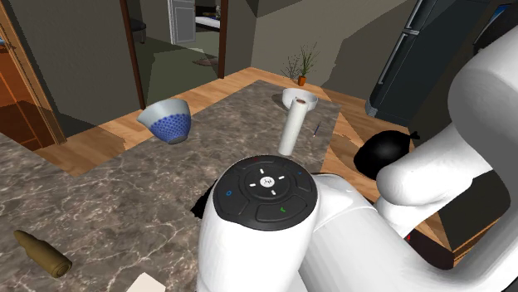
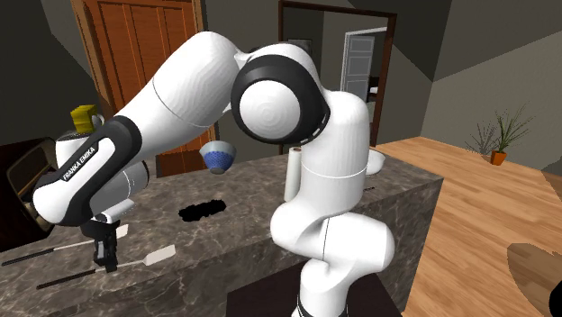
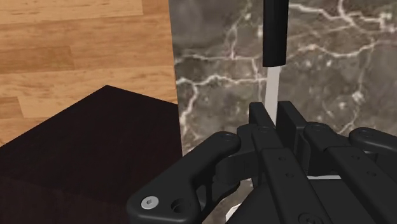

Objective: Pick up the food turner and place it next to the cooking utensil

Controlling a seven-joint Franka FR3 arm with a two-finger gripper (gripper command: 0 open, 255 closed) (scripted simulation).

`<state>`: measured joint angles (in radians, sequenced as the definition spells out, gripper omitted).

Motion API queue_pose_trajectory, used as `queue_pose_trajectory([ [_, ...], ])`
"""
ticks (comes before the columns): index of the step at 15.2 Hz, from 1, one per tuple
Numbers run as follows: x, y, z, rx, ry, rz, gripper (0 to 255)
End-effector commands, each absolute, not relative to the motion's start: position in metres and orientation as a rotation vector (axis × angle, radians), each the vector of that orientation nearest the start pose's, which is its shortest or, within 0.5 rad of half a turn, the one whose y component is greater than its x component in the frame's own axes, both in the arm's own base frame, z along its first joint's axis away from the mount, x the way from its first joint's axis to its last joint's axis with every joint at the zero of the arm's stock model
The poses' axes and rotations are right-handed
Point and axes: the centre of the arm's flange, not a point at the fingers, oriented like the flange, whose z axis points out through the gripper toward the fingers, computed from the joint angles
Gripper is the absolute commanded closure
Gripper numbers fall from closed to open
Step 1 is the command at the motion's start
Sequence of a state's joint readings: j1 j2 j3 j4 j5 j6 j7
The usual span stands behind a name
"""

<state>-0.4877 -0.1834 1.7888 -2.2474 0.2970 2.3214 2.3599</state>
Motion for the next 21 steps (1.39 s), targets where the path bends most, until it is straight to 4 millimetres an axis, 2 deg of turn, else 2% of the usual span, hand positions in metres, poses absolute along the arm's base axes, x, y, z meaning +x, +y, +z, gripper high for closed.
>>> queue_pose_trajectory([
  [1,0.131,0.515,0.351,-2.515,1.815,0.084,255],
  [4,0.131,0.515,0.351,-2.515,1.815,0.084,255],
  [5,0.131,0.515,0.35,-2.515,1.815,0.084,0],
  [10,0.131,0.515,0.351,-2.515,1.815,0.084,0],
  [14,0.132,0.511,0.4,-2.515,1.815,0.084,0],
  [21,0.132,0.511,0.4,-2.515,1.815,0.084,0],
])
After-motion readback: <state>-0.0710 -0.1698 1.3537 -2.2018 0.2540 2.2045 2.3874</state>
